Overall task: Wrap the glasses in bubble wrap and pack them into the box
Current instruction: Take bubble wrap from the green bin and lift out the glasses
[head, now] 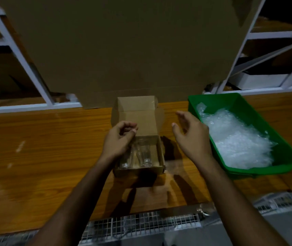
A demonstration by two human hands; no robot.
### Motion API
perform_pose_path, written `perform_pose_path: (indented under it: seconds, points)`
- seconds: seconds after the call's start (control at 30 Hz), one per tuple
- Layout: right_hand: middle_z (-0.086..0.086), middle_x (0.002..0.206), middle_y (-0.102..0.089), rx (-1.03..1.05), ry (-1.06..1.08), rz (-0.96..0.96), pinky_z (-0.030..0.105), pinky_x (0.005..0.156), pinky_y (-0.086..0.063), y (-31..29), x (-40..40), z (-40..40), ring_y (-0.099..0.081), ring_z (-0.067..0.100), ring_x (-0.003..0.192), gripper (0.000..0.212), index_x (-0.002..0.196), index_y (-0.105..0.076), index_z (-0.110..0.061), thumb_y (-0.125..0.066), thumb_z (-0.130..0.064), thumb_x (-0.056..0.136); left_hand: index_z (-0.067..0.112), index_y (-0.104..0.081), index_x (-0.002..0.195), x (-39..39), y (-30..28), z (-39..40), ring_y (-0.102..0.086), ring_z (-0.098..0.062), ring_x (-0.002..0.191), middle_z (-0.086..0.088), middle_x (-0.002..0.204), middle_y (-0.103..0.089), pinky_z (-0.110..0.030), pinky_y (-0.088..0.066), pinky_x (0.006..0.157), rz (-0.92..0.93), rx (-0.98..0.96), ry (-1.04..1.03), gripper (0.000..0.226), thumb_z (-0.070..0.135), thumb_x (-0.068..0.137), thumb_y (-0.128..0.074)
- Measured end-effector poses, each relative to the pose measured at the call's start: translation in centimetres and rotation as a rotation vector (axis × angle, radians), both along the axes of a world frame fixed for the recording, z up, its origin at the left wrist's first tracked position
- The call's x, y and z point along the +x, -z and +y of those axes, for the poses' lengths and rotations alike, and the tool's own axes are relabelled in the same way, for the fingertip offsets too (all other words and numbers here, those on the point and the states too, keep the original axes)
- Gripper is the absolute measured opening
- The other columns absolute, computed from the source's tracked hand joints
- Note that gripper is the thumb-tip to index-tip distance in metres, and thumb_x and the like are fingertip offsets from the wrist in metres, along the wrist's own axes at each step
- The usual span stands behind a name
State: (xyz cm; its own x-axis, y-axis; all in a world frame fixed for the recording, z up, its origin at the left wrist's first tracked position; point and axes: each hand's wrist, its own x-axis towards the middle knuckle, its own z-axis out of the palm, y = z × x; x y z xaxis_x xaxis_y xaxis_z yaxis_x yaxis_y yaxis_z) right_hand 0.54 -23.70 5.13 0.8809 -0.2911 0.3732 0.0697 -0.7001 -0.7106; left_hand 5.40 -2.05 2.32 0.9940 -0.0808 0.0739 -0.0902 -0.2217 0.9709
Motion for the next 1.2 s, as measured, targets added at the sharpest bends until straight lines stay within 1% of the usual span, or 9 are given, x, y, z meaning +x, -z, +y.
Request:
perform_pose_path:
  seconds: [0.13, 0.33, 0.5, 0.67, 0.8, 0.9, 1.03, 1.1, 1.2]
  points:
    - [-0.001, 0.122, -0.069, -0.082, 0.058, 0.011, 0.039, 0.096, -0.054, -1.2, -1.7, -4.2, -0.062, 0.015, 0.111, 0.032, 0.127, -0.065, -0.021, -0.063, -0.028, 0.095, 0.03, -0.064, 0.117, -0.2, -2.2, -4.5, -0.059, 0.008, 0.1, 0.021, 0.111, -0.063, -0.012, -0.048, 0.076, -0.138, 0.195, 0.198, 0.021, 0.022, 0.099, -0.059]
    - [0.0, 0.112, -0.073, -0.088, 0.1, 0.171, 0.017, 0.08, -0.049, -0.3, -2.6, -12.4, -0.062, 0.002, 0.082, 0.027, 0.12, -0.069, -0.017, -0.064, -0.027, 0.096, 0.029, -0.061, 0.124, 0.0, -2.6, -12.2, -0.064, -0.002, 0.1, 0.017, 0.114, -0.064, -0.027, -0.058, 0.074, -0.225, 0.269, 0.403, 0.026, 0.025, 0.098, -0.061]
    - [0.009, 0.109, -0.074, -0.164, 0.098, 0.38, 0.034, 0.083, -0.056, 0.4, -1.9, -17.3, -0.069, 0.019, 0.092, 0.032, 0.122, -0.067, -0.013, -0.068, -0.028, 0.093, 0.024, -0.051, 0.142, -0.4, -0.9, -17.9, -0.062, -0.009, 0.107, 0.003, 0.131, -0.062, -0.012, -0.047, 0.073, -0.216, 0.383, 0.46, 0.049, 0.034, 0.095, -0.065]
    - [0.007, 0.115, -0.072, -0.26, -0.007, 0.61, 0.031, 0.08, -0.053, 0.7, 0.5, -18.5, -0.067, 0.021, 0.102, 0.043, 0.132, -0.058, -0.022, -0.07, -0.031, 0.092, 0.021, -0.043, 0.15, -1.2, 0.7, -20.0, -0.055, -0.012, 0.117, 0.001, 0.146, -0.047, -0.035, -0.053, 0.098, -0.164, 0.406, 0.433, 0.071, 0.04, 0.088, -0.072]
    - [0.008, 0.115, -0.069, -0.266, -0.107, 0.707, 0.036, 0.079, -0.058, 0.5, 2.3, -18.0, -0.072, 0.02, 0.088, 0.04, 0.129, -0.061, -0.019, -0.07, -0.034, 0.092, 0.024, -0.04, 0.151, -1.4, 1.3, -19.9, -0.053, -0.006, 0.111, 0.003, 0.145, -0.046, -0.025, -0.053, 0.092, -0.157, 0.357, 0.424, 0.071, 0.037, 0.089, -0.071]
    - [0.007, 0.111, -0.07, -0.285, -0.121, 0.671, 0.038, 0.081, -0.059, 1.0, 2.7, -17.1, -0.07, 0.02, 0.093, 0.037, 0.123, -0.065, -0.02, -0.071, -0.036, 0.091, 0.027, -0.036, 0.154, -1.8, 1.7, -19.5, -0.055, -0.006, 0.11, 0.002, 0.141, -0.049, -0.022, -0.052, 0.088, -0.172, 0.355, 0.423, 0.069, 0.04, 0.093, -0.067]
    - [0.012, 0.113, -0.07, -0.285, 0.065, 0.528, 0.042, 0.082, -0.059, 1.3, 3.3, -15.9, -0.067, 0.027, 0.099, 0.041, 0.124, -0.066, -0.016, -0.073, -0.036, 0.089, 0.029, -0.035, 0.155, -2.2, 1.9, -19.3, -0.059, -0.01, 0.113, 0.0, 0.142, -0.053, -0.031, -0.055, 0.093, -0.191, 0.371, 0.422, 0.068, 0.043, 0.095, -0.064]
    - [0.015, 0.103, -0.071, -0.314, 0.115, 0.575, 0.042, 0.081, -0.059, 1.1, 4.0, -15.5, -0.069, 0.029, 0.092, 0.042, 0.114, -0.066, -0.008, -0.072, -0.041, 0.089, 0.027, -0.035, 0.155, -2.2, 1.8, -19.3, -0.059, -0.011, 0.114, -0.001, 0.143, -0.054, -0.031, -0.054, 0.093, -0.205, 0.381, 0.422, 0.068, 0.042, 0.095, -0.064]
    - [0.013, 0.073, -0.068, -0.166, 0.15, 0.714, 0.033, 0.056, -0.059, 1.6, 5.1, -15.3, -0.068, 0.025, 0.059, 0.04, 0.081, -0.066, -0.004, -0.074, -0.042, 0.086, 0.025, -0.036, 0.154, -2.1, 1.6, -19.3, -0.058, -0.011, 0.115, 0.0, 0.143, -0.053, -0.03, -0.054, 0.093, -0.201, 0.389, 0.434, 0.068, 0.041, 0.094, -0.065]
